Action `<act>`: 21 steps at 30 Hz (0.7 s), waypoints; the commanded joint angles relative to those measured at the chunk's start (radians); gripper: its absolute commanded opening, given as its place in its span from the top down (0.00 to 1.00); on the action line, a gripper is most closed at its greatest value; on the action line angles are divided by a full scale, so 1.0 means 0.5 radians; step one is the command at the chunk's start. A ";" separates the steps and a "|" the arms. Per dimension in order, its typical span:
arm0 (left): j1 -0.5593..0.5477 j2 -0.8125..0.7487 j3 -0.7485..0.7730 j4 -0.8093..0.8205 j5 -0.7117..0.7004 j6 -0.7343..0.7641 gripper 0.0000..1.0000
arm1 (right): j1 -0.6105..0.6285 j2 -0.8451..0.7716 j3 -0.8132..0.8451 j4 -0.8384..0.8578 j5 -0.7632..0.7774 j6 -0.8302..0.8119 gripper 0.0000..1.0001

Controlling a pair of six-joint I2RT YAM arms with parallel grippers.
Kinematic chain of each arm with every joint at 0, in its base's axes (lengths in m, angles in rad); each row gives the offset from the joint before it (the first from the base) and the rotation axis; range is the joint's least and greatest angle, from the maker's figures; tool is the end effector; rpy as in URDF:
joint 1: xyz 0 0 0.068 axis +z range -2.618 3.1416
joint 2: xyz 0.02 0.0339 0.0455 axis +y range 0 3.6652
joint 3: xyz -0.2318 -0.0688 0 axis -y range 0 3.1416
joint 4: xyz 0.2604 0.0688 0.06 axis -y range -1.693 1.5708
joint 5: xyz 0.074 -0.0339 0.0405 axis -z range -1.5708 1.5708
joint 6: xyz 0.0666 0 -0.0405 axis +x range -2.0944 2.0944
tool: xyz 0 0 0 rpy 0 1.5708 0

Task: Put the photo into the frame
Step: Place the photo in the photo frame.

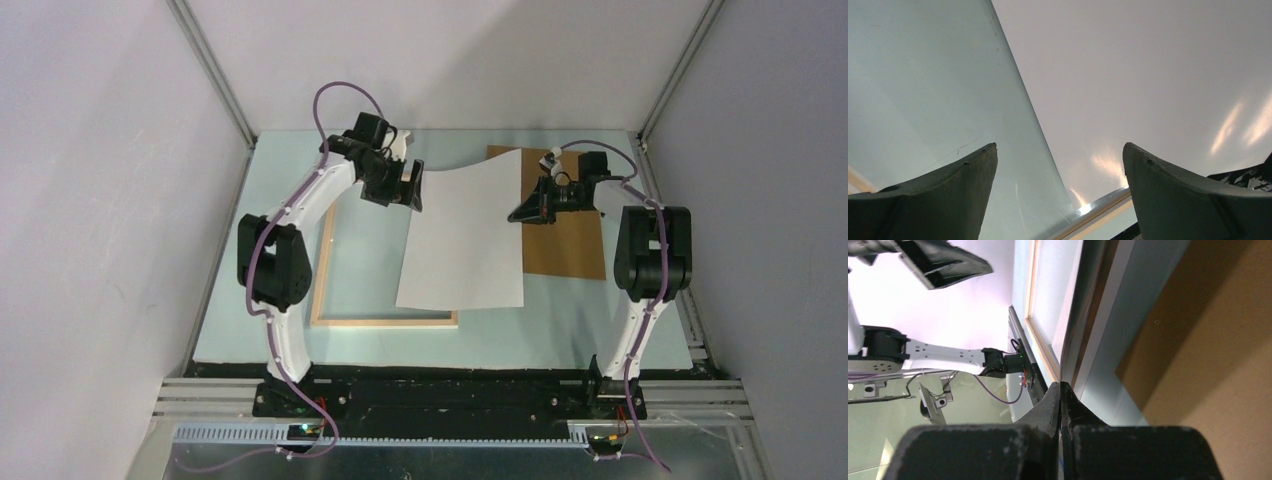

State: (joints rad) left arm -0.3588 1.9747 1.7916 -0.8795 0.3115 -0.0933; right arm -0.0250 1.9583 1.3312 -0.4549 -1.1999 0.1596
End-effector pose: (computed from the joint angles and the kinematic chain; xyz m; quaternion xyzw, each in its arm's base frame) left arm 0.4094 -0.1753 0.2182 0.1652 0.9426 -0.2020 0.2084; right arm 0.4012 0.0521 0.1372 -0.0622 0.8100 0.5600 0.1624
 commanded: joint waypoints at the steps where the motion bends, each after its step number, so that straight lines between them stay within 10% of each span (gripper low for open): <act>1: 0.034 -0.173 -0.039 0.026 -0.078 0.079 0.00 | 0.075 0.111 0.209 -0.161 0.123 -0.074 1.00; 21: 0.135 -0.278 -0.148 0.027 -0.113 0.076 0.01 | 0.400 0.206 0.145 0.295 0.209 0.407 1.00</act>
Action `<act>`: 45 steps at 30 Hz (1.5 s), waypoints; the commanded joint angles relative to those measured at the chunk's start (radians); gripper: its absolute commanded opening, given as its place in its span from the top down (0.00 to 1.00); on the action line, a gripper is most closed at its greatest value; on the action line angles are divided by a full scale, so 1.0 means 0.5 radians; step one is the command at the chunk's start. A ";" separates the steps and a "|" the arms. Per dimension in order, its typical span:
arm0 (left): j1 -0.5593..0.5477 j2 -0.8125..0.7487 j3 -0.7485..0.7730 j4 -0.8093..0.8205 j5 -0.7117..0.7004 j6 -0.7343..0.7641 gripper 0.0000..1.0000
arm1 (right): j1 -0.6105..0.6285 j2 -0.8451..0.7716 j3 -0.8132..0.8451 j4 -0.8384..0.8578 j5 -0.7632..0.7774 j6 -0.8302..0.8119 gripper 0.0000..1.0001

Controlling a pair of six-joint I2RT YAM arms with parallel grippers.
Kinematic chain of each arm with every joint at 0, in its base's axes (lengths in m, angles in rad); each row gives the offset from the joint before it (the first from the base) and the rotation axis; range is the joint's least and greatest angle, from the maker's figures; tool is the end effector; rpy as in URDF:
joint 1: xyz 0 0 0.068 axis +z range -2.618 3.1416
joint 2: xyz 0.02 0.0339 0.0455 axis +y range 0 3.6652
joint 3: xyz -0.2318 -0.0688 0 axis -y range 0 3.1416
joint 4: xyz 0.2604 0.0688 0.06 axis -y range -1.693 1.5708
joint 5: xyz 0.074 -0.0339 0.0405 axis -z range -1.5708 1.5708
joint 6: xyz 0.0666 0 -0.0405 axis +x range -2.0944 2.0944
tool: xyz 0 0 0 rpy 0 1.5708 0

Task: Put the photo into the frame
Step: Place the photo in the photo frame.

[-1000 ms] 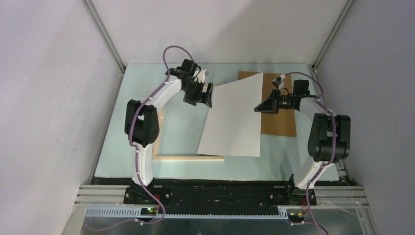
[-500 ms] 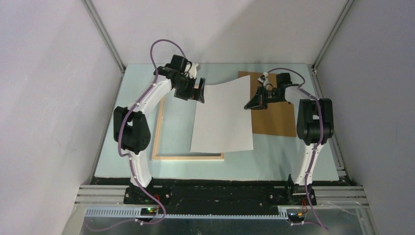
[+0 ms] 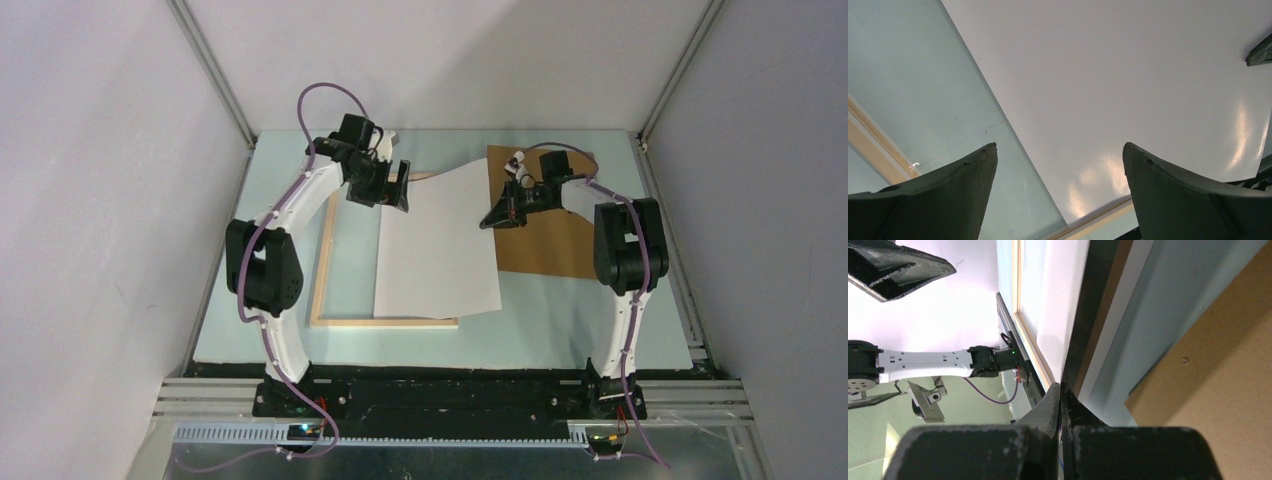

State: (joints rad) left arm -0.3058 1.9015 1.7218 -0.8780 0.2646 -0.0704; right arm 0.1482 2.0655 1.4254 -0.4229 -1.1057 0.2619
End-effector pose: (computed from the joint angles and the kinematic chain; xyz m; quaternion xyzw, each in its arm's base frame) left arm 0.4049 -0.1461 0.2248 0.1458 0.9483 -0.1724 0.2232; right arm 0.4118 0.1217 0.1193 -0.0849 0.8299 0.5412 0.1058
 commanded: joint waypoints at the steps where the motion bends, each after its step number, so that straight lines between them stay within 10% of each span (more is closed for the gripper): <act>1: 0.033 -0.131 -0.009 0.024 -0.019 0.029 0.01 | 0.061 -0.007 -0.045 0.274 0.039 0.247 1.00; 45: 0.154 -0.275 -0.133 0.025 0.021 0.056 0.00 | 0.477 0.266 -0.032 1.306 0.577 0.958 1.00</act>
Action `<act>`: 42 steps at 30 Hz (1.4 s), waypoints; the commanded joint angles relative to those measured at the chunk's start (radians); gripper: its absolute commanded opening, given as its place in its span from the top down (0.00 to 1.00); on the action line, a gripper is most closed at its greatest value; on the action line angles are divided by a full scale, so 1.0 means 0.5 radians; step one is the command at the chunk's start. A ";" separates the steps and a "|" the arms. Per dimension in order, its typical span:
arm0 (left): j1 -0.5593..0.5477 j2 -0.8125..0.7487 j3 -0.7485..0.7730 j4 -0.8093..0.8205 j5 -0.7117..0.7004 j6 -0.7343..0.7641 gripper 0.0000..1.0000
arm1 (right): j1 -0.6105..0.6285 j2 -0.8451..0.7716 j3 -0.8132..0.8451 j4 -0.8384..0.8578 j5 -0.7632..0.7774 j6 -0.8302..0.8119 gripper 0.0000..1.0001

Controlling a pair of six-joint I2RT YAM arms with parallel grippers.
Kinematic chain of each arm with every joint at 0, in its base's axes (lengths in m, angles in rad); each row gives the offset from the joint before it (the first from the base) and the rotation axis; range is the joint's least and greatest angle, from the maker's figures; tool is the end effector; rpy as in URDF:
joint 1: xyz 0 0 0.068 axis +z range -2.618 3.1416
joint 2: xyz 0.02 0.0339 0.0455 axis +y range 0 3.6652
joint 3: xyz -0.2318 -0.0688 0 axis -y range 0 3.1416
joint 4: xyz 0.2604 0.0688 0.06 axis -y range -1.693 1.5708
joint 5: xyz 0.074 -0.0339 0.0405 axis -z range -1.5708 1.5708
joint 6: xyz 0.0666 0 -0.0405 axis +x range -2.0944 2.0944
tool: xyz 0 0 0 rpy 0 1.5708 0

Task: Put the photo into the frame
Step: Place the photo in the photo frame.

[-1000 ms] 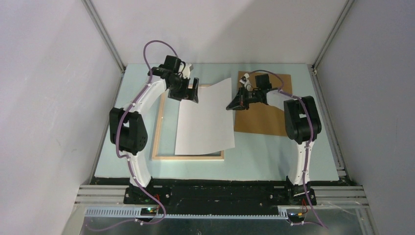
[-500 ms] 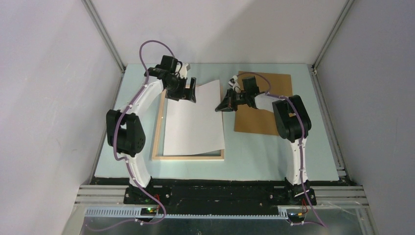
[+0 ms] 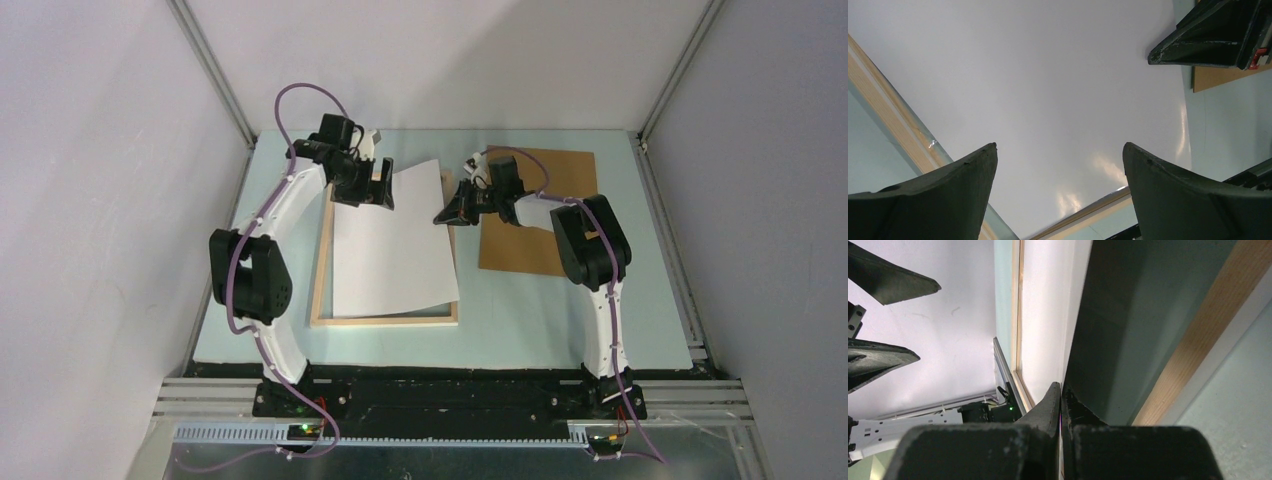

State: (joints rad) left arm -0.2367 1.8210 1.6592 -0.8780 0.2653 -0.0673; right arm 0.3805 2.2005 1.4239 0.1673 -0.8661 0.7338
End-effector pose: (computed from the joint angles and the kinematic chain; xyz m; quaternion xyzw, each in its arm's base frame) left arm 0.3984 -0.1141 0.2361 0.1155 0.9501 -0.1655 0.2378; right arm 0.4272 0.2255 0.0941 -0.0496 0.8264 0.5378 0.1595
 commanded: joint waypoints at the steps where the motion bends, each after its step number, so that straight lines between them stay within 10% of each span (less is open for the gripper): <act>1: 0.014 -0.114 -0.008 0.025 0.022 0.051 0.00 | 0.012 -0.015 -0.039 0.126 0.104 0.014 1.00; 42: 0.019 -0.057 -0.002 0.024 0.030 0.028 0.00 | 0.041 -0.009 -0.360 0.619 0.351 0.336 1.00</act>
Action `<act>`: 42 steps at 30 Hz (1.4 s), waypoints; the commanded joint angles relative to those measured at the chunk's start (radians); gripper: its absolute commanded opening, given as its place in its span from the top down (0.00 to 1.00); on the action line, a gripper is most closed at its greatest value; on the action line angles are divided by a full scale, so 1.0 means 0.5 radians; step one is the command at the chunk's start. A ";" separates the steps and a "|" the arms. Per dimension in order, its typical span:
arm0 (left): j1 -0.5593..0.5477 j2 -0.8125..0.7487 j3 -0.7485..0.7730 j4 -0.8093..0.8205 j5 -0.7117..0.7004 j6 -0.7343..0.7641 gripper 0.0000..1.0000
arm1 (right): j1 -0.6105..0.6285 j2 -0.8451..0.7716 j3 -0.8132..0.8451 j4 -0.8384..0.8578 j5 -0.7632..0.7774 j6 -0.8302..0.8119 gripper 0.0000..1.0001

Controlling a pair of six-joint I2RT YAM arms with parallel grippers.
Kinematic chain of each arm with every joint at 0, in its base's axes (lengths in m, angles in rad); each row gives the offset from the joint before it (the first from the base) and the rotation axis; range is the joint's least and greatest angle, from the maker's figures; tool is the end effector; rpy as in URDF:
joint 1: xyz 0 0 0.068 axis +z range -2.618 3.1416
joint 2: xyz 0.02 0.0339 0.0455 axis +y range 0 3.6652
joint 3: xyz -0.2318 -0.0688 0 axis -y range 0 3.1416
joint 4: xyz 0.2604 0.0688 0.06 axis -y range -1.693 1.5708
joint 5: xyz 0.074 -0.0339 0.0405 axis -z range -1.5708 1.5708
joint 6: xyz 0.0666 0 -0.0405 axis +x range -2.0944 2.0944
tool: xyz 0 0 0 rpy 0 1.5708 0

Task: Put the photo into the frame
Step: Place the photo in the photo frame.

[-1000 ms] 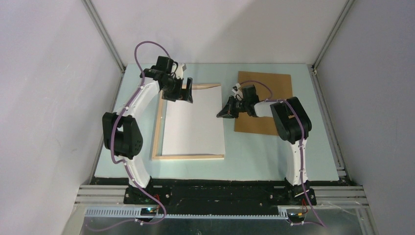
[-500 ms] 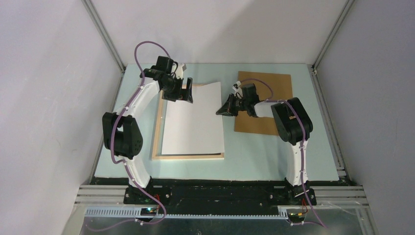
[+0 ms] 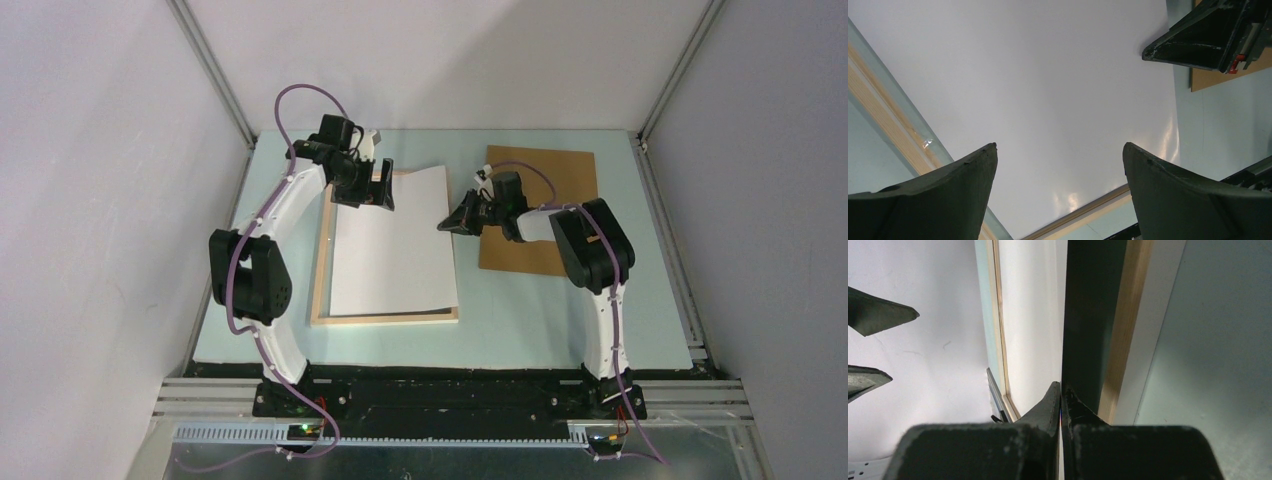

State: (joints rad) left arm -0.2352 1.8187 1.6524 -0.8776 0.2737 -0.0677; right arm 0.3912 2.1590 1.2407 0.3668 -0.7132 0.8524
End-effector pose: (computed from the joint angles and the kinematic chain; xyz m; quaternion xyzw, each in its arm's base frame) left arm 0.3975 -0.1138 0.2349 0.1154 0.9501 -0.1691 0.2351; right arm 0.4089 0.2158 0.0707 0.0212 0.8353 0.5140 0.1941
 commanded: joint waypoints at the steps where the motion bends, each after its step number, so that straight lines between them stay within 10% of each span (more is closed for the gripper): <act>1: 0.016 -0.055 0.013 0.024 0.011 0.028 0.00 | 0.027 0.081 0.008 0.230 0.036 0.102 1.00; 42: 0.028 -0.148 -0.046 0.024 0.006 0.052 0.01 | 0.077 -0.006 0.088 -0.122 0.099 -0.202 0.80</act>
State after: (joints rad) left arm -0.2321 1.8091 1.6325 -0.8780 0.2680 -0.0669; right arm 0.4282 2.1937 1.2530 0.3511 -0.6952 0.8028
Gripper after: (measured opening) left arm 0.994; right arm 0.191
